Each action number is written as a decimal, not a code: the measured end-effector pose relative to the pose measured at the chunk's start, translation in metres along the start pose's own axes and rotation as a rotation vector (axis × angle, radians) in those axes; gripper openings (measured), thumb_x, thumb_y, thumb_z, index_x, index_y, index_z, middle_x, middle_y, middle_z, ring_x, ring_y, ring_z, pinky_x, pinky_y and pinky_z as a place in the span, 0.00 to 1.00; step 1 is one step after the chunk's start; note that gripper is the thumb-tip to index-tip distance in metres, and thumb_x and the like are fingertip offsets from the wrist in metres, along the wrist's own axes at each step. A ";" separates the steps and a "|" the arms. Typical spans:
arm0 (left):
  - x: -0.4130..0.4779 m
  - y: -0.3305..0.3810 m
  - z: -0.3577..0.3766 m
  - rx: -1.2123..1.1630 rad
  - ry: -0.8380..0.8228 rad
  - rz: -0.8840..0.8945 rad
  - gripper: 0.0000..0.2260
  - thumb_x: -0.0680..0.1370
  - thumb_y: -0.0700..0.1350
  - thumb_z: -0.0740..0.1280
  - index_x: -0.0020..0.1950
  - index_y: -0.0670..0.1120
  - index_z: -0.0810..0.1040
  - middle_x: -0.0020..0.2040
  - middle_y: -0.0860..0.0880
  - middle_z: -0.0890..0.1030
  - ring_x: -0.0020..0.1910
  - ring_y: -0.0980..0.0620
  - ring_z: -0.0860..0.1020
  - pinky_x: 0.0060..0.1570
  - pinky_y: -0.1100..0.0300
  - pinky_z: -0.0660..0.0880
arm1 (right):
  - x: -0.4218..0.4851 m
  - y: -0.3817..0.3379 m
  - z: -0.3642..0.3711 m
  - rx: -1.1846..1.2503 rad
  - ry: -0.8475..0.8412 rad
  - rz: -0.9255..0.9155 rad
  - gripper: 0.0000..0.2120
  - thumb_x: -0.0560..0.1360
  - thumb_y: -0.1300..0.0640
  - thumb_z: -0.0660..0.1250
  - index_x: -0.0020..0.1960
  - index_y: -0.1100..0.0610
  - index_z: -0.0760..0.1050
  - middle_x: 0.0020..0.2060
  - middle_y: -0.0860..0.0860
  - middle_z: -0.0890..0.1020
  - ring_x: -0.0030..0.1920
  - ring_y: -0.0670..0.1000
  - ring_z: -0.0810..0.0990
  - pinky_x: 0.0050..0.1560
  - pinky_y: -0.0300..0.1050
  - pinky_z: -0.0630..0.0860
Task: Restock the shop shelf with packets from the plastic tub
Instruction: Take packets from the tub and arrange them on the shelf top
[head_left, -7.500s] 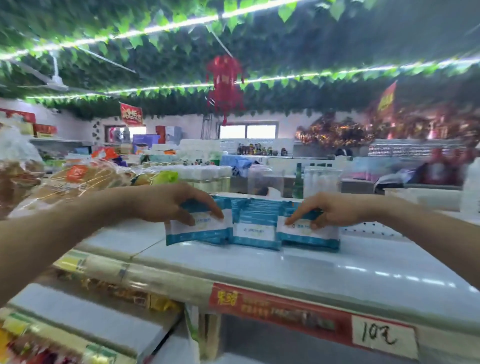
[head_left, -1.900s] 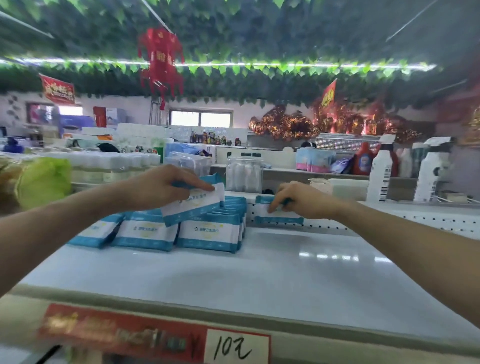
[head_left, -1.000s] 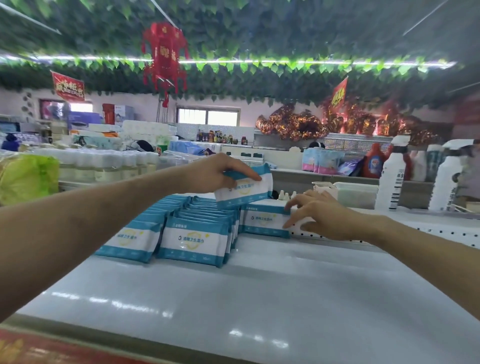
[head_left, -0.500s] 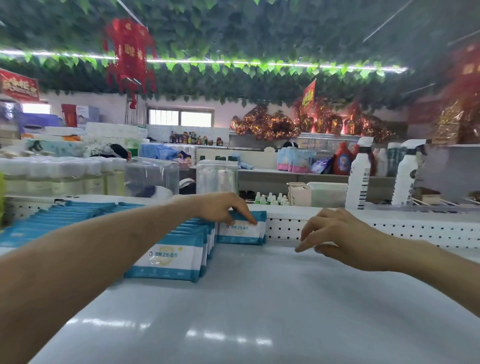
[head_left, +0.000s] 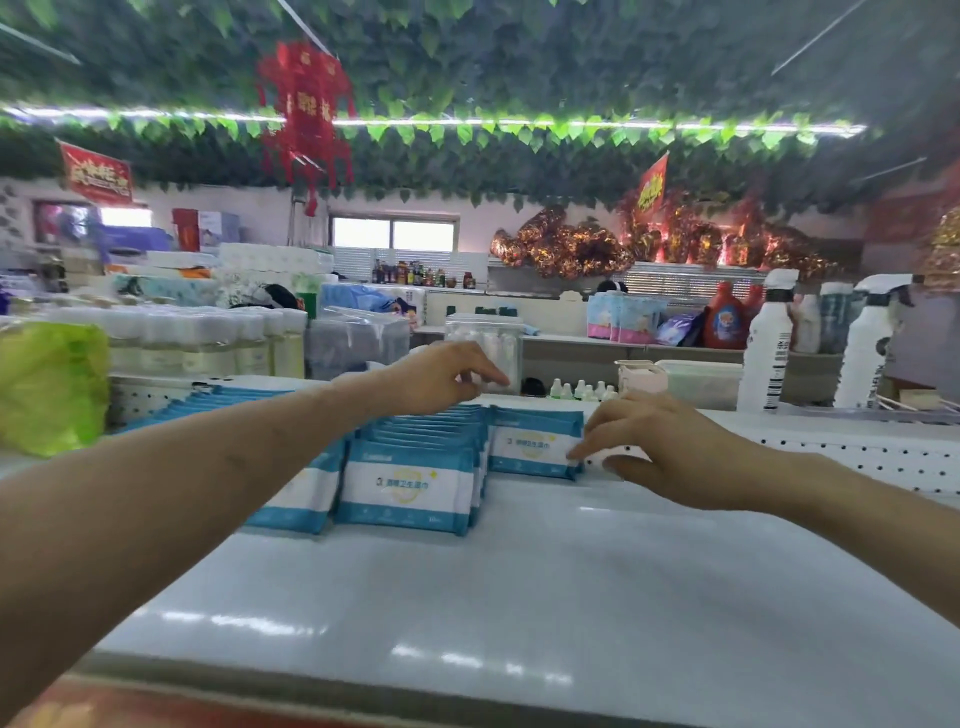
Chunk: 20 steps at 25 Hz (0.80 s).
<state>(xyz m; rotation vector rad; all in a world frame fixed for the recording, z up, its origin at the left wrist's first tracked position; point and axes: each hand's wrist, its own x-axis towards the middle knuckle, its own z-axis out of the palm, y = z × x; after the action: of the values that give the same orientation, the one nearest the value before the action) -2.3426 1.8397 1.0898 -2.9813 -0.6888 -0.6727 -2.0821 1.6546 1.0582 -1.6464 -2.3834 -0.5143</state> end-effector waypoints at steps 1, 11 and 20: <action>-0.023 -0.005 -0.013 0.025 0.045 -0.039 0.17 0.83 0.40 0.65 0.68 0.54 0.81 0.57 0.56 0.77 0.50 0.60 0.76 0.55 0.61 0.74 | 0.014 -0.016 -0.002 0.026 0.024 0.001 0.16 0.80 0.51 0.69 0.64 0.34 0.78 0.60 0.38 0.78 0.58 0.44 0.72 0.59 0.50 0.73; -0.414 -0.058 -0.154 0.298 0.230 -0.673 0.16 0.82 0.45 0.67 0.70 0.55 0.79 0.54 0.56 0.78 0.48 0.55 0.78 0.55 0.51 0.78 | 0.213 -0.337 0.005 0.309 0.164 -0.558 0.12 0.79 0.53 0.66 0.62 0.47 0.80 0.54 0.44 0.81 0.52 0.43 0.74 0.60 0.52 0.75; -0.766 0.029 -0.133 0.378 0.067 -1.321 0.19 0.82 0.51 0.63 0.73 0.54 0.76 0.60 0.50 0.80 0.54 0.49 0.79 0.53 0.53 0.76 | 0.220 -0.671 0.108 0.479 -0.090 -1.014 0.16 0.78 0.50 0.64 0.65 0.46 0.77 0.57 0.48 0.79 0.59 0.52 0.77 0.60 0.55 0.75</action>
<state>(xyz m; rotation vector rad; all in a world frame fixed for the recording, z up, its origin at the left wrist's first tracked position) -3.0060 1.4811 0.8984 -1.8135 -2.4051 -0.4872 -2.7830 1.6725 0.9227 -0.2025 -2.9485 0.0349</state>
